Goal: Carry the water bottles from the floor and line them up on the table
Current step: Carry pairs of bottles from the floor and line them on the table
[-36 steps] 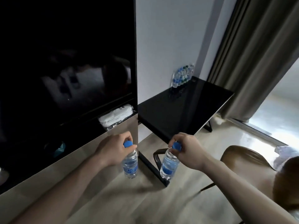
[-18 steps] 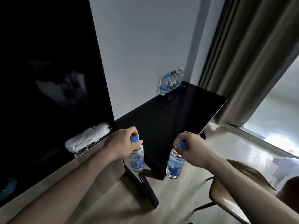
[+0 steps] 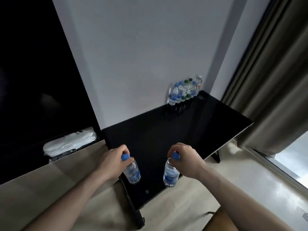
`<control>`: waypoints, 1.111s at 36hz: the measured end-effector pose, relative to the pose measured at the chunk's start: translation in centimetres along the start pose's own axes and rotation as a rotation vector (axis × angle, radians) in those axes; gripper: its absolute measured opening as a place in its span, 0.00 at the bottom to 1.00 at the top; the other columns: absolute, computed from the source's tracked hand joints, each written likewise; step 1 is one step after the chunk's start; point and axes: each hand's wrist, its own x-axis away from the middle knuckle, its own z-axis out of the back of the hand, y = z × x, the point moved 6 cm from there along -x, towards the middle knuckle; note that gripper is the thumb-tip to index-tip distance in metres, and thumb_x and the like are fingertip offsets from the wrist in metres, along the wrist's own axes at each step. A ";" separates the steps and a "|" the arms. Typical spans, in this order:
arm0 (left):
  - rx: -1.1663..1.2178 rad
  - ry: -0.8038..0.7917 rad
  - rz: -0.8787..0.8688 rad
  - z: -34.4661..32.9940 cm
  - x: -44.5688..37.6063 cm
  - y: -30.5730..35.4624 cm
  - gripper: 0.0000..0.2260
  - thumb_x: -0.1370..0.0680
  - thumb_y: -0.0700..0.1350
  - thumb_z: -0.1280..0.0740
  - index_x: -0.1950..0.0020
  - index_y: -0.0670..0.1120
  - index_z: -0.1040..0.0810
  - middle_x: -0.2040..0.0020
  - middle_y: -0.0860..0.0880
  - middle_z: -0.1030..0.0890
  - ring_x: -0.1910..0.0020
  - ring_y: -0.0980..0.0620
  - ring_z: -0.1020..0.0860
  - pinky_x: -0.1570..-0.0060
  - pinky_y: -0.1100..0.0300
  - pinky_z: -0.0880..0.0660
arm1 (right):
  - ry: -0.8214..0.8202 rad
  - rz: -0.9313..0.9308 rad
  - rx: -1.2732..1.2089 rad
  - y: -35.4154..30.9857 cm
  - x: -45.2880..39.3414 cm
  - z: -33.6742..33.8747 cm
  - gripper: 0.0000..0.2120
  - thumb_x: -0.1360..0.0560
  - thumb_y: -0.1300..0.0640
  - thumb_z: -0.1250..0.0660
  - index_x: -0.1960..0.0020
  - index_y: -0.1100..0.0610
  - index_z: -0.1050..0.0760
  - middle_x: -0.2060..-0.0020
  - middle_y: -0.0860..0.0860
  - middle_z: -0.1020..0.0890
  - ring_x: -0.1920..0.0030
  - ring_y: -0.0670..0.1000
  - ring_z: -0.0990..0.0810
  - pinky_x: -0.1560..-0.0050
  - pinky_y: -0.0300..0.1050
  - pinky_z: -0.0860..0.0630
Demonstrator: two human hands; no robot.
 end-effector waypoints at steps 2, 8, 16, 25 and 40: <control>0.014 0.010 0.034 -0.8 -0.7 0.2 0.12 0.25 0.57 0.28 0.59 0.55 0.29 0.68 0.53 0.25 0.68 0.56 0.27 0.67 0.56 0.29 | -0.033 0.010 0.008 1.4 -1.5 -0.1 0.04 0.28 0.53 0.30 0.56 0.44 0.22 0.54 0.41 0.24 0.57 0.44 0.23 0.62 0.35 0.29; 0.015 -0.009 0.124 -3.1 -3.5 -0.1 0.12 0.25 0.57 0.28 0.59 0.56 0.30 0.65 0.54 0.24 0.67 0.56 0.26 0.64 0.52 0.25 | -0.108 -0.008 0.006 5.3 -5.7 -0.9 0.04 0.29 0.52 0.30 0.57 0.43 0.23 0.55 0.41 0.24 0.57 0.43 0.23 0.63 0.32 0.31; -0.086 -0.071 0.119 -6.2 -9.8 -0.4 0.12 0.24 0.58 0.31 0.58 0.56 0.31 0.62 0.55 0.23 0.64 0.56 0.23 0.61 0.51 0.21 | -0.168 -0.064 -0.006 9.8 -12.3 -2.1 0.03 0.28 0.50 0.31 0.57 0.42 0.24 0.53 0.40 0.25 0.55 0.43 0.23 0.61 0.34 0.29; -0.187 -0.131 0.077 -8.6 -17.0 1.1 0.08 0.21 0.58 0.33 0.51 0.58 0.31 0.52 0.59 0.23 0.60 0.58 0.24 0.65 0.63 0.33 | -0.184 -0.166 0.008 13.7 -18.7 -2.1 0.02 0.26 0.50 0.33 0.54 0.43 0.21 0.51 0.41 0.28 0.55 0.43 0.24 0.63 0.32 0.30; -0.139 -0.082 -0.070 -11.6 -22.9 2.8 0.07 0.19 0.55 0.35 0.44 0.57 0.30 0.49 0.57 0.30 0.61 0.56 0.22 0.63 0.60 0.24 | -0.084 -0.613 -0.399 20.8 -22.8 -2.0 0.11 0.31 0.51 0.23 0.54 0.55 0.18 0.58 0.56 0.15 0.58 0.56 0.14 0.51 0.55 0.16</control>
